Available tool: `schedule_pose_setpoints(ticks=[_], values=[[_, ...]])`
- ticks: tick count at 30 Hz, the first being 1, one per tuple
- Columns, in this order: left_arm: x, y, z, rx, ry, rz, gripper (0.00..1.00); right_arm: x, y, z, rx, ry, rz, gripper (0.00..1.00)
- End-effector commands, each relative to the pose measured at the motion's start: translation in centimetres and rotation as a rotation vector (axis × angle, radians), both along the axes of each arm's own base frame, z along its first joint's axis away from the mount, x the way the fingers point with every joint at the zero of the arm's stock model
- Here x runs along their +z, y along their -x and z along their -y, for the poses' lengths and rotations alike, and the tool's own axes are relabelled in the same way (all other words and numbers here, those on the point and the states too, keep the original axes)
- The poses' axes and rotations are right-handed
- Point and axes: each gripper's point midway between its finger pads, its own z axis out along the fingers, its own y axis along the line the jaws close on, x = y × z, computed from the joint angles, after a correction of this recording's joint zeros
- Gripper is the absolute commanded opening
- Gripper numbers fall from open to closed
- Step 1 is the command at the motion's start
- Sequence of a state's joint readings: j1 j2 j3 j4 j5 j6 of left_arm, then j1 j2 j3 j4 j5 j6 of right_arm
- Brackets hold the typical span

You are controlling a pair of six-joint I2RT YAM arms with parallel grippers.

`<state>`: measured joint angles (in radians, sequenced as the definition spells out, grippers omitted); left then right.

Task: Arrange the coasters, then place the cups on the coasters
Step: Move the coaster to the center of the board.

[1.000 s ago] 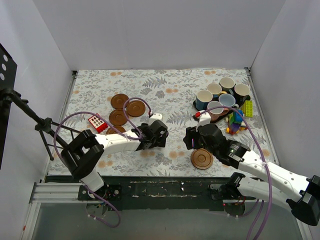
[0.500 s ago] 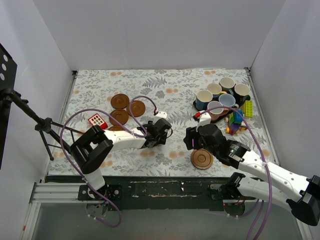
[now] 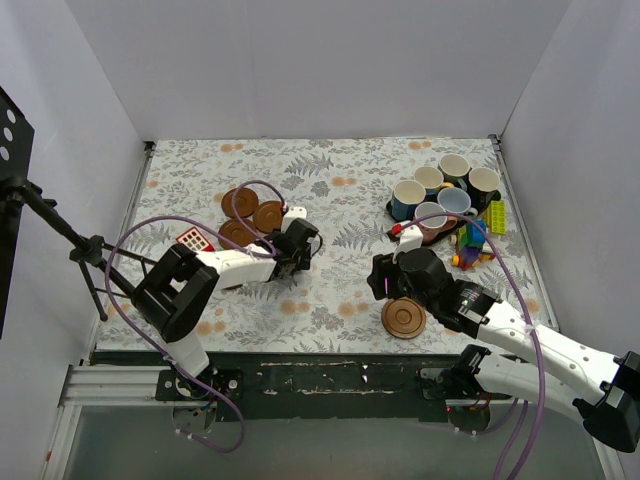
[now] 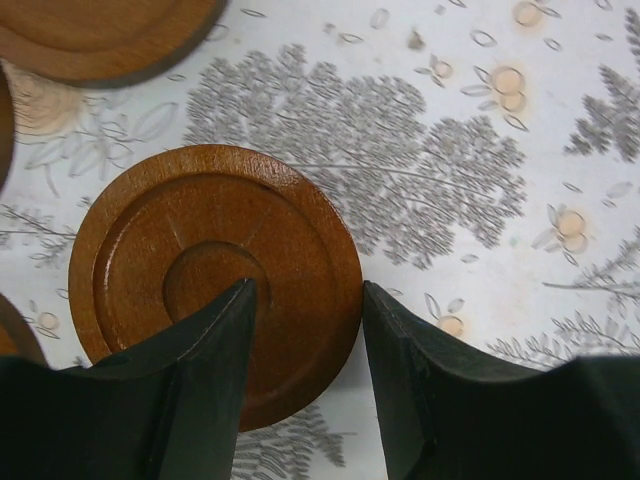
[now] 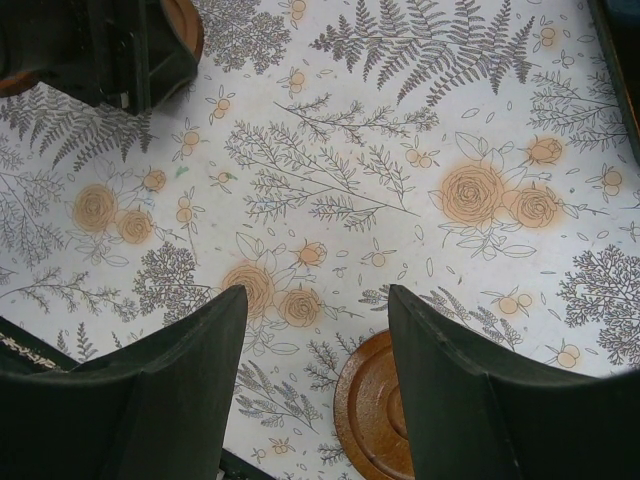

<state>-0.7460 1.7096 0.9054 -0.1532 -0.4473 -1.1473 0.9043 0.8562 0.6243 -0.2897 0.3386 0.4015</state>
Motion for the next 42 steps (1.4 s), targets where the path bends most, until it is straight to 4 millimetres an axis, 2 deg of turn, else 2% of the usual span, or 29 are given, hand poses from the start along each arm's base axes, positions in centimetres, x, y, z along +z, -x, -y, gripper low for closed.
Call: schedule_pose_setpoints(ticks=[1, 4, 6, 13, 25, 42], values=[[-0.7, -0.3, -3.6, 0.051, -0.055, -0.028, 0.45, 0.4, -0.4, -0.1, -0.021, -0.025, 0.016, 0.66], [-0.6, -1.0, -4.5, 0.071, -0.052, -0.025, 0.44, 0.4, -0.4, -0.2, -0.019, -0.027, 0.014, 0.66], [-0.6, -1.1, -4.5, 0.069, -0.044, -0.026, 0.44, 0.4, -0.4, -0.2, -0.018, -0.025, 0.014, 0.66], [-1.2, -0.8, -4.7, 0.075, -0.049, -0.042, 0.44, 0.5, -0.4, -0.3, -0.017, -0.026, 0.014, 0.66], [-0.6, -0.9, -5.9, 0.121, -0.086, -0.027, 0.43, 0.1, -0.4, -0.3, -0.015, -0.024, 0.009, 0.66], [-0.2, -1.3, -6.4, 0.132, -0.101, -0.013, 0.43, 0.0, -0.3, -0.3, -0.015, -0.029, 0.002, 0.66]])
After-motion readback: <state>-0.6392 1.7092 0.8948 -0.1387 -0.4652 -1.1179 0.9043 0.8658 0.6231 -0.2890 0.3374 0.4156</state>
